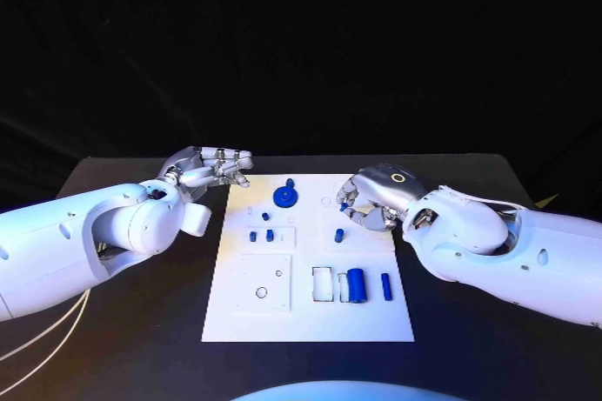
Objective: Assemble the parts on the task board
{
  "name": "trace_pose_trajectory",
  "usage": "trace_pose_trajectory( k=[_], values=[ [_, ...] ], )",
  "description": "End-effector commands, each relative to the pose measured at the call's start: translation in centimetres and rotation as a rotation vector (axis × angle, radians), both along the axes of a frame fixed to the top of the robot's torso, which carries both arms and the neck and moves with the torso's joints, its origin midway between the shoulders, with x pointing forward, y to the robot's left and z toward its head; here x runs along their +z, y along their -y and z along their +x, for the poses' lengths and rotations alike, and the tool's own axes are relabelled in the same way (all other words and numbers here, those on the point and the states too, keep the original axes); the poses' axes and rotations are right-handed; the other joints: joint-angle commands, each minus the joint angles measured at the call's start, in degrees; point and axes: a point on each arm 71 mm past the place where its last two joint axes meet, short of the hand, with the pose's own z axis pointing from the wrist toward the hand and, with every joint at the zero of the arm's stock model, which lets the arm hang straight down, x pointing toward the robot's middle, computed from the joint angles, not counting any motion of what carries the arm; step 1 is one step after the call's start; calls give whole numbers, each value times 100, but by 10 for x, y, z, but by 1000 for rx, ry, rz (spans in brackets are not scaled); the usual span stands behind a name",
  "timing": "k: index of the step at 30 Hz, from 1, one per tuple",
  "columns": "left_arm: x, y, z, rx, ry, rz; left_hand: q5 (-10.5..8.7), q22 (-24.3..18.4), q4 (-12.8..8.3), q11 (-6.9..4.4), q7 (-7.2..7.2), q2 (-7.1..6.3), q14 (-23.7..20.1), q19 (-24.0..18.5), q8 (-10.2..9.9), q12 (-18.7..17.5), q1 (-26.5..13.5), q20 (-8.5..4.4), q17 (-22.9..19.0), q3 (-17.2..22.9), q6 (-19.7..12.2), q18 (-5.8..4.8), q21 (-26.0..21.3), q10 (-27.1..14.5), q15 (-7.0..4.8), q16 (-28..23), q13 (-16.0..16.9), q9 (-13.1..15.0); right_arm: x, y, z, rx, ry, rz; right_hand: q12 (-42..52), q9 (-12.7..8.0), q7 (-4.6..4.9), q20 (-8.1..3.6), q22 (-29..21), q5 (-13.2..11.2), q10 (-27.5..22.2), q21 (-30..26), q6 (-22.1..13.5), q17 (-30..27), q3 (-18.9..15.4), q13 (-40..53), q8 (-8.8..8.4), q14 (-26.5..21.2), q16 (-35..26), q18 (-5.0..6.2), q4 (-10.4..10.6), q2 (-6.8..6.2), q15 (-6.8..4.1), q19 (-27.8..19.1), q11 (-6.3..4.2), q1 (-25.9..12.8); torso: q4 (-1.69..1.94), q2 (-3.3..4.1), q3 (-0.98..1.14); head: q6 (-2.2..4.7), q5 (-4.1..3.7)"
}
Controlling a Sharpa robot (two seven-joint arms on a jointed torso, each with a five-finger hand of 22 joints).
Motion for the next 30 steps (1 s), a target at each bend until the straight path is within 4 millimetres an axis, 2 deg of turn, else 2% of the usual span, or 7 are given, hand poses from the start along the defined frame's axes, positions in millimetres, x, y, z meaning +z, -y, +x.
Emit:
trace_pose_trajectory(
  k=[1, 4, 8, 13, 16, 19, 30],
  values=[
    [2, 2, 1, 2, 18, -11, 0, -5, -6, 2, 11, 59, -36, 7, -15, 11, 8, 19, -6, -15, -25, 58, -33, -41, 3, -27, 5, -10, 4, -17, -10, 64, 7, 65, -11, 7, 3, 9, 496, -22, 43, 24, 36, 6, 21, 2, 17, 277, 27, -106, 8, 1, -45, 29, -12, -51, 1, 9, -3, 3, 108],
    [2, 3, 1, 0, 18, -12, 0, -5, -6, 2, 11, 59, -36, 7, -15, 11, 8, 19, -6, -15, -25, 58, -33, -41, 3, -27, 5, -10, 4, -31, -16, 105, -4, 84, -16, 6, 6, 8, 503, -22, 39, 33, 30, 21, 25, 0, 13, 280, 38, -108, 3, -2, -46, 34, -11, -49, 7, 5, -6, -11, 205],
    [2, 5, 1, -5, 19, -15, 0, -7, -6, 1, 10, 67, -34, 11, -12, 17, 7, 19, -6, -16, -25, 58, -36, -42, 2, -24, 7, -10, -2, -48, -22, 152, -32, 100, -21, 5, 10, 7, 506, -20, 36, 37, 26, 30, 25, -1, 10, 282, 45, -109, 3, -5, -46, 36, -8, -55, 6, 8, -12, -40, 414],
    [2, 8, 1, -12, 19, -18, 0, -7, -6, 1, 10, 67, -34, 11, -12, 17, 7, 19, -6, -16, -25, 58, -36, -42, 2, -24, 7, -10, -16, -64, -30, 193, -66, 114, -27, 5, 14, 7, 502, -4, 32, 26, 22, 29, 30, -3, 6, 283, 45, -106, 2, 0, -45, 31, -6, -57, 4, 16, -4, -166, 766],
    [2, 10, 1, -17, 18, -20, 0, -7, -6, 1, 10, 67, -34, 11, -12, 17, 7, 19, -6, -16, -25, 58, -36, -42, 2, -24, 7, -10, -25, -72, -34, 209, -88, 119, -30, 5, 15, 7, 500, 7, 32, 21, 20, 32, 34, -3, 5, 284, 48, -105, 0, 4, -44, 29, -5, -56, 3, 12, -10, -201, 902],
    [2, 11, 0, -20, 18, -21, 0, -7, -6, 1, 10, 67, -34, 11, -12, 17, 7, 19, -6, -16, -25, 58, -36, -42, 2, -24, 7, -10, -34, -77, -36, 217, -105, 120, -31, 5, 15, 6, 501, 10, 32, 22, 20, 33, 35, -3, 4, 284, 49, -105, -1, 6, -44, 29, -5, -56, -2, 14, -6, -230, 980],
    [1, 14, 0, -37, 12, -26, 0, -9, -9, 0, 10, 74, -34, 14, -11, 21, 10, 20, -7, -17, -26, 59, -40, -45, 1, -22, 8, -10, -59, -88, -41, 227, -158, 103, -33, 7, 17, 7, 506, 13, 37, 27, 24, 48, 34, -3, 5, 288, 60, -107, 5, 15, -42, 33, -2, -69, -8, 15, -3, -305, 1127]
  ],
)
